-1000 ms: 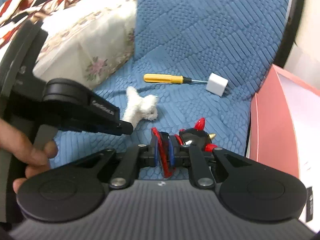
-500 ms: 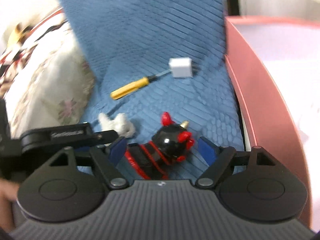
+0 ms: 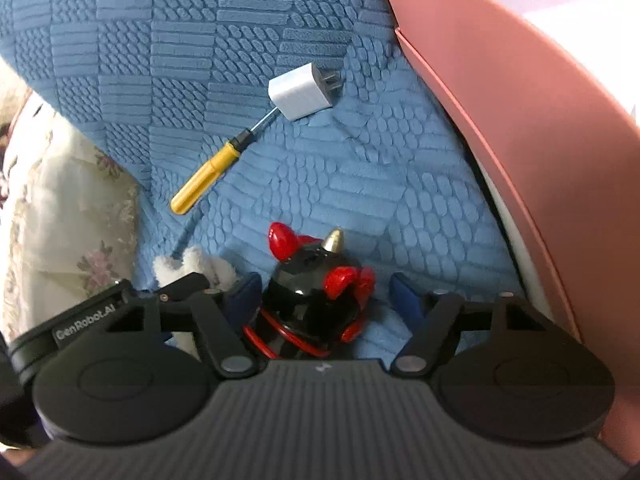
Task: Organize rigid objects
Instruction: 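Lift the red-and-black figure with the right tool while the left tool grasps the white hair clip, then raise the white hair clip with the left tool while the right tool holds the figure, then carry the hair clip and figure into the pink box with both tools, then open both tools to release the clip and figure, then withdraw, then move both tools back toward the screwdriver and white plug on the seat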
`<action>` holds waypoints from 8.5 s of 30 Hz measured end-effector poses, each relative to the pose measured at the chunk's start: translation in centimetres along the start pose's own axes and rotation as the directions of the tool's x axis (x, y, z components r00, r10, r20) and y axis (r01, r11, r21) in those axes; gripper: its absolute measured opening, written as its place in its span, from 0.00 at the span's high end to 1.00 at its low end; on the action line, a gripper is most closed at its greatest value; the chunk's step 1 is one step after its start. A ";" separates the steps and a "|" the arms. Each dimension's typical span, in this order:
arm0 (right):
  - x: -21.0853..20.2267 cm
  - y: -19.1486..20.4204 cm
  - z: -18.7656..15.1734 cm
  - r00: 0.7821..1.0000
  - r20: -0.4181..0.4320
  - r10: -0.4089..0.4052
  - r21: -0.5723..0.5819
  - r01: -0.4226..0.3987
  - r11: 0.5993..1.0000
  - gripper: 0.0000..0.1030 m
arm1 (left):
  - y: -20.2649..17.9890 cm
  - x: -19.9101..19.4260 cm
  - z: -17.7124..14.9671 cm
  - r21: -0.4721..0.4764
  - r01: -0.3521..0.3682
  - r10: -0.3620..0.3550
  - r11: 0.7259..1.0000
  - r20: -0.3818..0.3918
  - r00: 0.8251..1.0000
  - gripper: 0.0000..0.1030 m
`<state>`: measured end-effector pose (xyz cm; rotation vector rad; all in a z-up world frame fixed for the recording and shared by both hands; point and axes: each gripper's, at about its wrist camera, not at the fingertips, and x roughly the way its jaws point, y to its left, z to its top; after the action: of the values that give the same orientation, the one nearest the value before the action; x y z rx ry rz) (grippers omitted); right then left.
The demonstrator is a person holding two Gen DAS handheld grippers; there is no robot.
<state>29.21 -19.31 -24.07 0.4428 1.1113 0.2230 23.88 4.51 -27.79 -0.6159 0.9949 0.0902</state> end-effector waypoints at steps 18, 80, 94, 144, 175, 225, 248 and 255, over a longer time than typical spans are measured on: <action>-2.9 2.9 -0.2 0.990 0.140 -0.016 -0.306 0.059 0.950 0.44 | -0.3 0.2 0.6 0.003 0.001 -0.001 1.000 0.017 1.000 0.38; -3.3 3.5 -1.9 0.981 0.186 -0.049 -0.496 0.137 0.857 0.44 | -3.0 -1.1 -1.8 0.149 -0.028 0.020 0.988 0.052 0.998 0.43; -7.2 3.1 -3.6 0.981 0.189 -0.050 -0.508 0.141 0.850 0.44 | -3.3 -5.5 -4.2 0.169 0.051 -0.057 0.984 0.031 0.998 0.44; -31.3 -3.1 1.6 0.906 0.423 0.033 -0.462 0.184 0.867 0.44 | -23.0 -20.2 -6.6 0.324 0.273 -0.315 0.906 0.085 0.945 0.45; -17.8 -21.6 5.7 0.971 0.164 -0.172 -0.347 0.220 0.911 0.44 | -31.3 1.0 -12.3 0.308 0.204 -0.156 0.929 -0.174 0.972 0.45; -33.4 -6.9 -2.4 0.924 0.381 0.037 -0.385 0.122 0.915 0.38 | -23.2 -22.9 -12.6 0.436 0.130 -0.221 0.891 0.163 0.962 0.44; -34.4 -1.4 -11.5 0.906 0.409 0.113 -0.451 0.093 0.888 0.38 | -12.3 -30.2 -16.0 0.386 0.044 -0.156 0.921 0.263 0.952 0.34; -31.4 -1.0 -12.4 0.916 0.387 0.105 -0.440 0.084 0.894 0.38 | -9.4 -28.8 -15.7 0.378 0.027 -0.130 0.925 0.250 0.959 0.25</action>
<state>4.35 -29.55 -3.54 0.0680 0.6200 0.3712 -0.78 -5.69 -6.53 -0.2826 0.6937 -0.0844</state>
